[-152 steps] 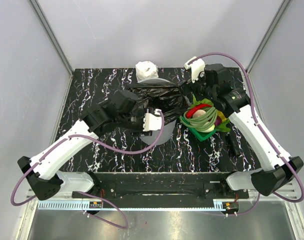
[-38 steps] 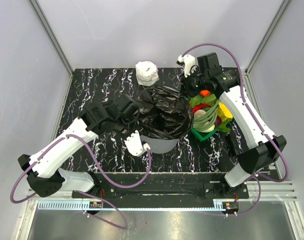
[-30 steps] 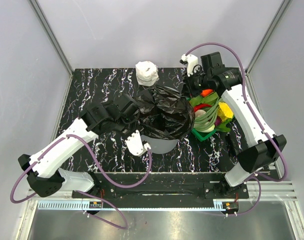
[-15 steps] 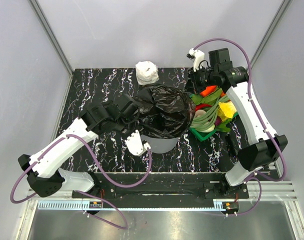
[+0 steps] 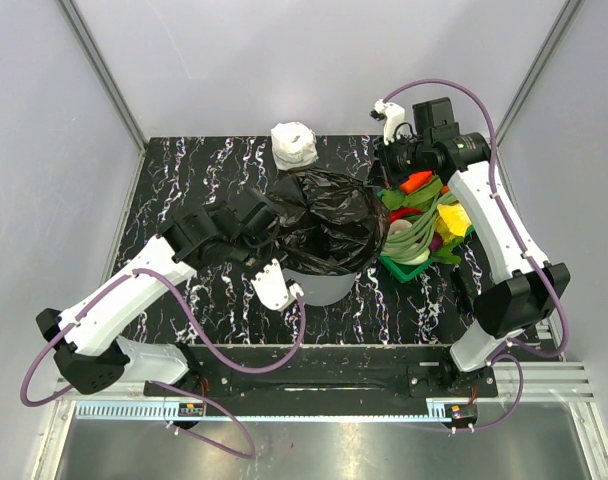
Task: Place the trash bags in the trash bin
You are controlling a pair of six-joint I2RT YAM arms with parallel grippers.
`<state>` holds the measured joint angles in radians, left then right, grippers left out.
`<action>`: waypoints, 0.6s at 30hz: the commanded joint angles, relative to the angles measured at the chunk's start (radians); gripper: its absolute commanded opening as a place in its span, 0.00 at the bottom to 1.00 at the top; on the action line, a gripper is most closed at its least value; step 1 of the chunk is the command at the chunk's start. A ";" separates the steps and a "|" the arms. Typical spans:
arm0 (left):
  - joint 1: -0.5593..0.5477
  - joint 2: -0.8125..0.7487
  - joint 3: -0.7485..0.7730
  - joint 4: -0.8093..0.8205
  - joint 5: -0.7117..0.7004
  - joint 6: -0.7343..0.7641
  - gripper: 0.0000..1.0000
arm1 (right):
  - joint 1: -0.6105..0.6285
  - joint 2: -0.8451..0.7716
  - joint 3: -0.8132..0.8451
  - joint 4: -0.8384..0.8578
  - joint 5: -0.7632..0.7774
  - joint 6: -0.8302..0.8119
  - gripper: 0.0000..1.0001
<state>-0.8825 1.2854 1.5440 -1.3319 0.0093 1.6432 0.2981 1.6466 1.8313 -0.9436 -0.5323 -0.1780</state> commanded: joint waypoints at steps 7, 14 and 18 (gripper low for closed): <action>-0.001 -0.026 0.045 0.045 -0.005 -0.078 0.27 | -0.007 0.010 -0.017 0.058 0.034 -0.020 0.00; 0.001 -0.035 0.062 0.091 0.012 -0.141 0.43 | -0.007 0.010 -0.050 0.086 0.031 -0.012 0.00; -0.001 -0.038 0.090 0.096 0.041 -0.167 0.48 | -0.007 0.009 -0.050 0.088 0.029 -0.012 0.00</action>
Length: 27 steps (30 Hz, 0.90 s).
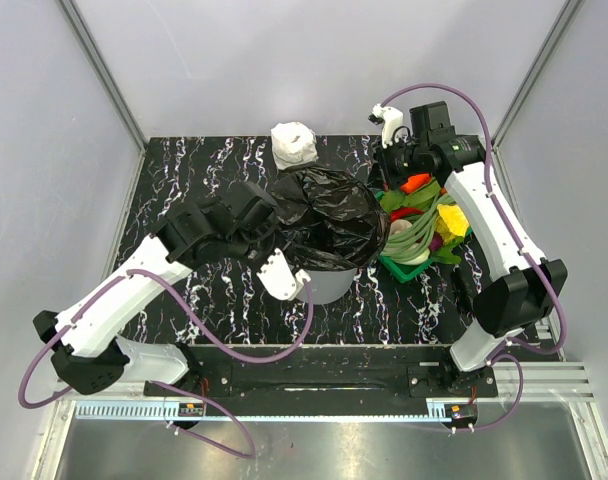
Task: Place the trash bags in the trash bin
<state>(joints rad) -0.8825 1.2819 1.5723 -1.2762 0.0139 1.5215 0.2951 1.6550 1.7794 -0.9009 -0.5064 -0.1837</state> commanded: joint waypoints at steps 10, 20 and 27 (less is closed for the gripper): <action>0.019 -0.062 0.106 -0.017 0.150 -0.061 0.41 | -0.002 -0.006 -0.032 0.065 -0.001 -0.007 0.00; 0.025 -0.059 0.034 -0.020 0.179 -0.063 0.40 | -0.004 -0.015 -0.038 0.063 0.006 -0.010 0.00; 0.024 -0.052 0.012 -0.022 0.170 -0.055 0.38 | -0.004 -0.012 -0.043 0.065 0.005 -0.013 0.00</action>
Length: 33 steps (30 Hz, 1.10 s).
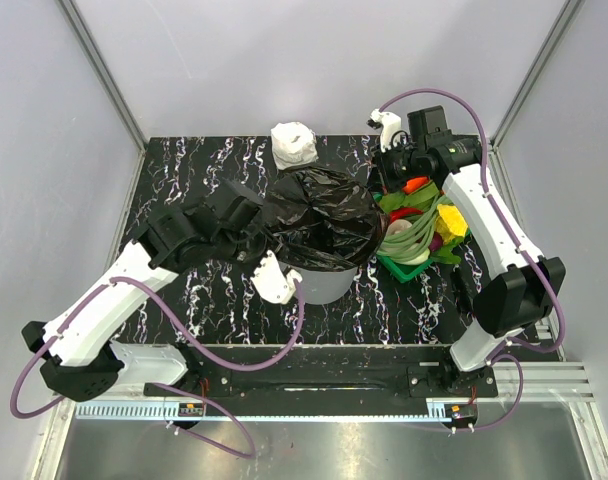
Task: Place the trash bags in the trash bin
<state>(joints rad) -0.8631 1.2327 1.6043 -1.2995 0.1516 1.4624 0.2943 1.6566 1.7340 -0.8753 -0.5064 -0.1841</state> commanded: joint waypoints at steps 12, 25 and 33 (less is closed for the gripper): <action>0.007 0.005 -0.026 0.011 0.034 0.004 0.07 | -0.001 -0.023 -0.013 0.039 0.006 -0.018 0.00; 0.007 -0.050 -0.072 -0.024 0.072 -0.065 0.00 | -0.004 -0.044 -0.077 0.082 -0.001 -0.012 0.00; 0.006 -0.081 -0.142 -0.018 0.108 -0.123 0.00 | -0.001 -0.046 -0.109 0.091 0.008 -0.014 0.00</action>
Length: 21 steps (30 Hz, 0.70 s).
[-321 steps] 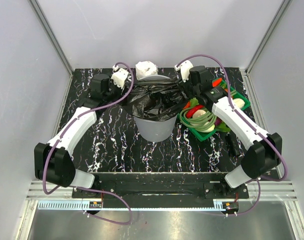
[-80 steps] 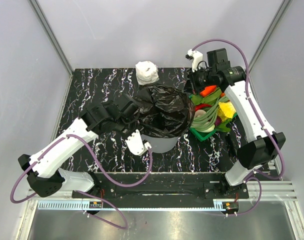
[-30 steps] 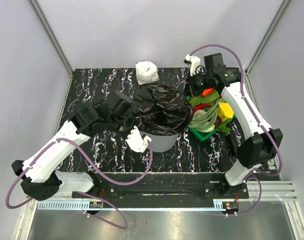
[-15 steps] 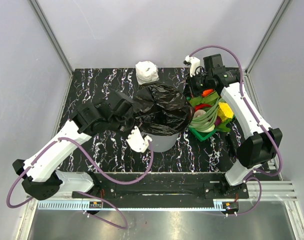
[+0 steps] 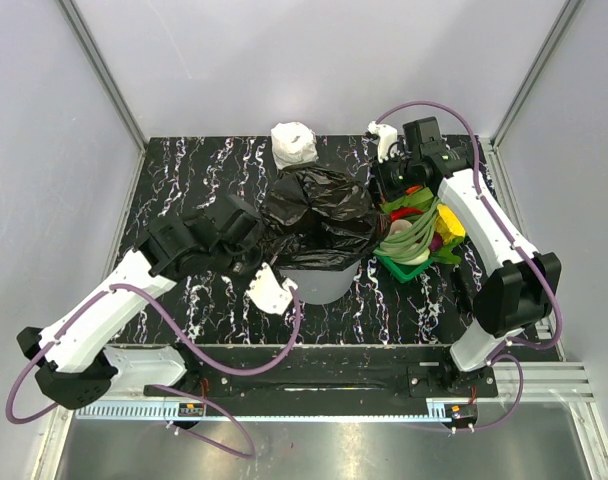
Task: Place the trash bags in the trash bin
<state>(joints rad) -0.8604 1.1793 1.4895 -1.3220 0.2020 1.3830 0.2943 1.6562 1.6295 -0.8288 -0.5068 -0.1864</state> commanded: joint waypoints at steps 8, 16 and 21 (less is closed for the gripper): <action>0.001 -0.027 -0.169 0.115 0.059 -0.099 0.00 | -0.001 -0.052 -0.039 0.054 0.040 -0.018 0.00; 0.001 -0.012 -0.279 0.267 0.039 -0.151 0.00 | -0.001 -0.073 -0.098 0.069 0.048 -0.024 0.00; 0.001 -0.013 -0.299 0.308 0.034 -0.168 0.00 | 0.000 -0.096 -0.114 0.071 0.106 -0.051 0.00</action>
<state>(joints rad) -0.8604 1.1679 1.1976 -1.0939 0.2249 1.2472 0.2943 1.6222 1.5158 -0.7925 -0.4561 -0.1982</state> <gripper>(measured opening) 0.012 0.009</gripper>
